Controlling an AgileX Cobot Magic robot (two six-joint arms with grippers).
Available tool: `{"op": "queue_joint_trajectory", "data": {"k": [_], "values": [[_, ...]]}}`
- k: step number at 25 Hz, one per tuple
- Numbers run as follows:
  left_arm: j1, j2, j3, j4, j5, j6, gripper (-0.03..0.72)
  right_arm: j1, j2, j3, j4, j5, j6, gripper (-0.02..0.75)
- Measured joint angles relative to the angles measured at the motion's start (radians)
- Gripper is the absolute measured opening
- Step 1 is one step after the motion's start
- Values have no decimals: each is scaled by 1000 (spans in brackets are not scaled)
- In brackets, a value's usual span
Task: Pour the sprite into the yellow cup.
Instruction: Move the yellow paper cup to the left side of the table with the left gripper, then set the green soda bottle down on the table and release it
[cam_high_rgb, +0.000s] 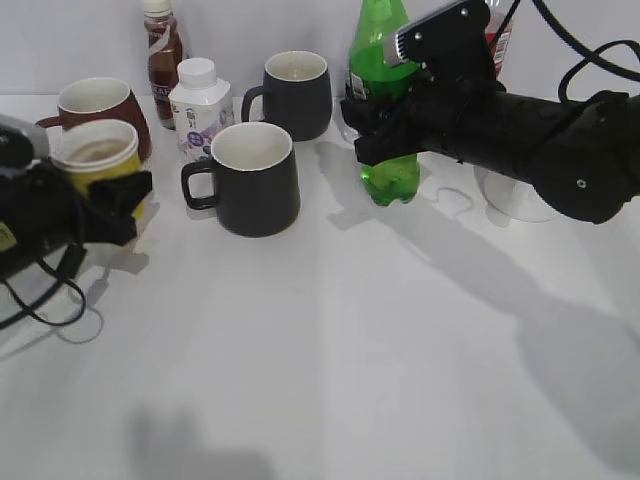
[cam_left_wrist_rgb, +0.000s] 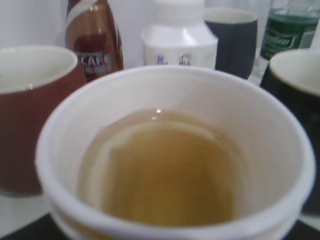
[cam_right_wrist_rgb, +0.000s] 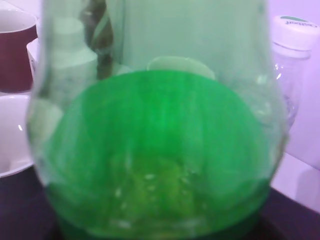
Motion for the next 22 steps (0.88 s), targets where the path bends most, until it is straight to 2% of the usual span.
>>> {"op": "queue_joint_trajectory", "data": {"k": [7,14,19,22], "values": [[0,140,-20,-7,-110,75,414,0,0,0,0,-4,1,428],[0,155,-21,-23,-129,111,587,0,0,0,0,-4,1,428],[0,151,9,-32,-130,111,612,0,0,0,0,-12,1,428],[0,131,39,-44,-130,112,613,0,17,0,0,-69,1,428]]}}
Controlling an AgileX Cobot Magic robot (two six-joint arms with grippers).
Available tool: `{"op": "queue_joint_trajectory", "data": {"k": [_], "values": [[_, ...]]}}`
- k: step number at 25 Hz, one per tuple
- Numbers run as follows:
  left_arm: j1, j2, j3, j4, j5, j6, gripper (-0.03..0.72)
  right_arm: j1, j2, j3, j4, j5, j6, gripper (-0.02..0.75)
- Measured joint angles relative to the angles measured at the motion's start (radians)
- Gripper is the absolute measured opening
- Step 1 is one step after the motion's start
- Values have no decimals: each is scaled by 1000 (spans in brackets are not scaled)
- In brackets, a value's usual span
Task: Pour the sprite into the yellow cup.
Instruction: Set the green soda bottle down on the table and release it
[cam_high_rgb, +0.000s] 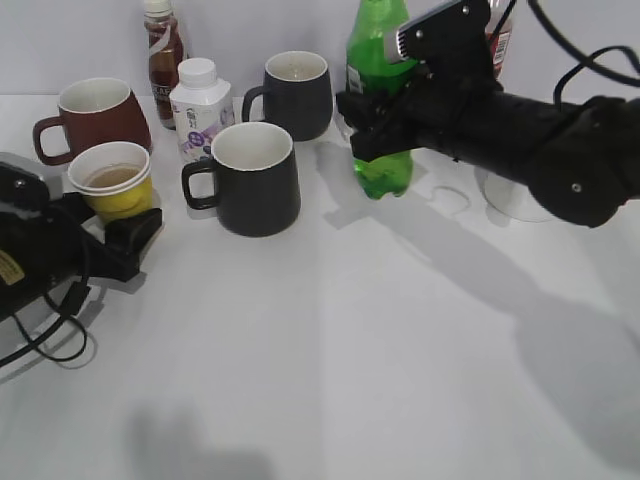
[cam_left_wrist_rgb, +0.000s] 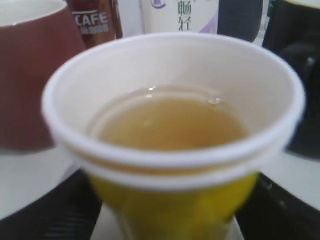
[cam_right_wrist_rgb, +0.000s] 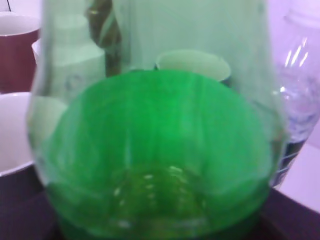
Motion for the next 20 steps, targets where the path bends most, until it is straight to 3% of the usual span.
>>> {"op": "queue_joint_trajectory", "data": {"k": [12,17,20], "values": [[0,-78,114,-15,-2,0,615,0,71,0,2,-54,85,432],[0,-91,150,-13,0,0,620,0,71,0,10,-30,107,615],[0,-121,172,-11,0,0,620,0,71,0,35,11,116,648]]}}
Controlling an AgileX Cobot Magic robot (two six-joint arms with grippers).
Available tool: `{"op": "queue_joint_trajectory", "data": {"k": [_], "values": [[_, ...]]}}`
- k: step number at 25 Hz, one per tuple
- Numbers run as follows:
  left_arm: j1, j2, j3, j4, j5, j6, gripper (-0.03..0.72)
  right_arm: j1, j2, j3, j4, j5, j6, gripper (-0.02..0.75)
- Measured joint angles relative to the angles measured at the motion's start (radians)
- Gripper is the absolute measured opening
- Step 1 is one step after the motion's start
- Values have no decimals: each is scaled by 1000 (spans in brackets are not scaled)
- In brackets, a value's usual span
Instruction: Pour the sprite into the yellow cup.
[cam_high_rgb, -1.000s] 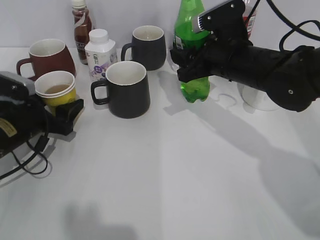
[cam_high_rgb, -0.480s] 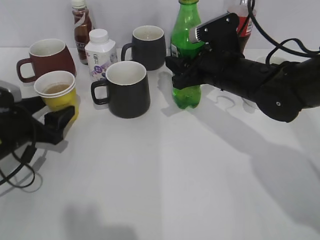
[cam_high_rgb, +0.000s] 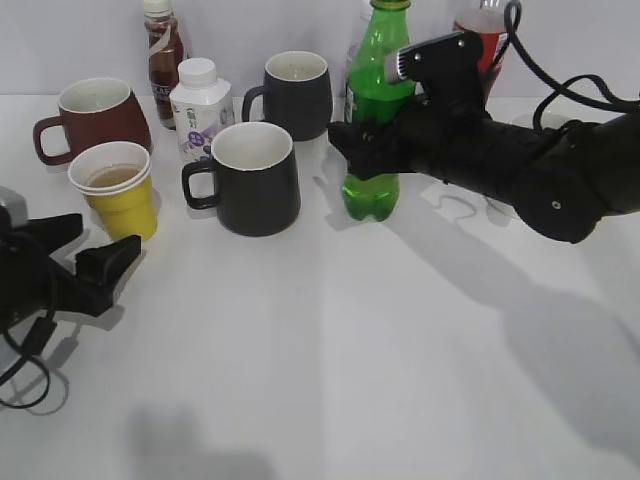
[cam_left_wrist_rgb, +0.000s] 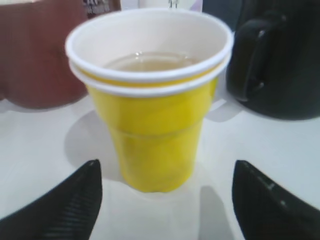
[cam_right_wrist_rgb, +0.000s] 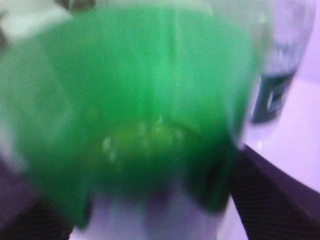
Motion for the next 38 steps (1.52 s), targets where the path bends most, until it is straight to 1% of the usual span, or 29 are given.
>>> {"op": "queue_joint_trajectory", "data": {"k": [5,8,10,14,17,20,23,24,27,31,33,34,36,38], "values": [[0,-88,61,0,0,-19,612,0,-3,17,16,30,36,652],[0,-155,100,0,0,-89,596,0,-19,52,18,38,49,650],[0,-205,108,1,32,-156,590,0,-38,80,18,41,51,648],[0,-317,109,1,200,-270,588,0,-83,129,18,80,69,643],[0,-405,106,1,356,-337,587,0,-122,154,-10,164,115,633],[0,-496,65,2,584,-405,587,0,-162,169,-44,273,154,615],[0,-596,-7,-2,891,-432,586,0,-199,171,-69,404,224,590],[0,-623,-39,-13,985,-434,586,0,-214,171,-72,450,249,585],[0,-714,-135,-87,1348,-437,586,8,-277,171,-76,643,297,575],[0,-817,-261,-139,1779,-439,586,61,-391,172,-74,881,264,575],[0,-873,-309,-146,1982,-414,586,93,-458,172,-49,1005,210,573],[0,-904,-323,-147,2073,-373,585,104,-487,172,-26,1065,175,574],[0,-967,-337,-153,2216,-276,582,122,-554,172,32,1175,105,574],[0,-1068,-338,-157,2319,-229,575,127,-611,172,88,1281,48,574]]}}
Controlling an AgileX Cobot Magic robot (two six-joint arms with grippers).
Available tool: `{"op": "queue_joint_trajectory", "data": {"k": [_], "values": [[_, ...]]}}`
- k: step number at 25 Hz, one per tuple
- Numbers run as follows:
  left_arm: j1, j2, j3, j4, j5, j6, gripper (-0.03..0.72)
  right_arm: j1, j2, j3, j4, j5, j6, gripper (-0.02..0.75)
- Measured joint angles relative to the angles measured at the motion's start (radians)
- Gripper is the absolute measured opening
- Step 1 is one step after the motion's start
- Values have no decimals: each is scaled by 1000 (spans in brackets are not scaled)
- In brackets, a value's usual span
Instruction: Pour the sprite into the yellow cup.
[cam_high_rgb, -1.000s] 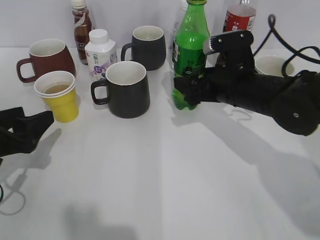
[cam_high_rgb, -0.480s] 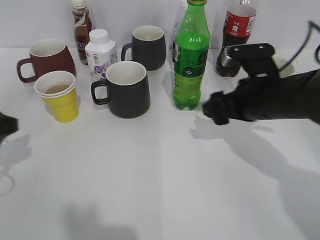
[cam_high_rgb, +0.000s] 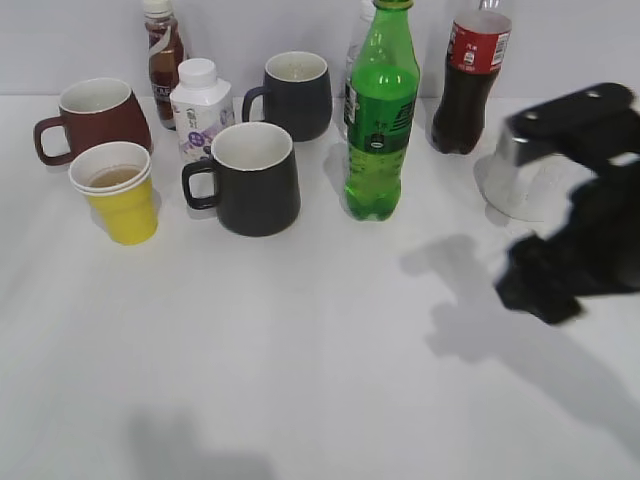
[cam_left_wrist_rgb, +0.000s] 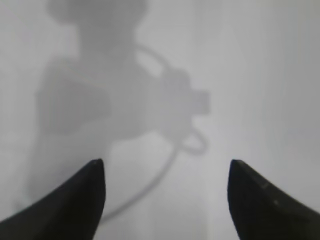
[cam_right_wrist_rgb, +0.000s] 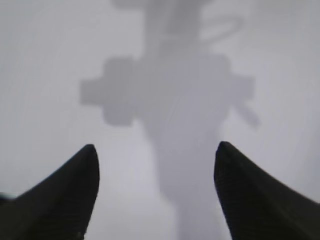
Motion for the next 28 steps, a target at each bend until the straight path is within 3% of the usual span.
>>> {"op": "queue_joint_trajectory", "data": {"k": [6,13,23,28], "values": [[-3,-293,-1,-28,100,137,533,0,-199,22,115,299,-117,531],[-12,-601,-1,-119,107,300,506,0,-555,121,146,489,-140,490],[-12,-722,61,-131,78,328,476,0,-1064,220,145,524,-177,485],[-12,-722,75,-144,17,330,473,0,-1192,227,146,523,-196,484]]}}
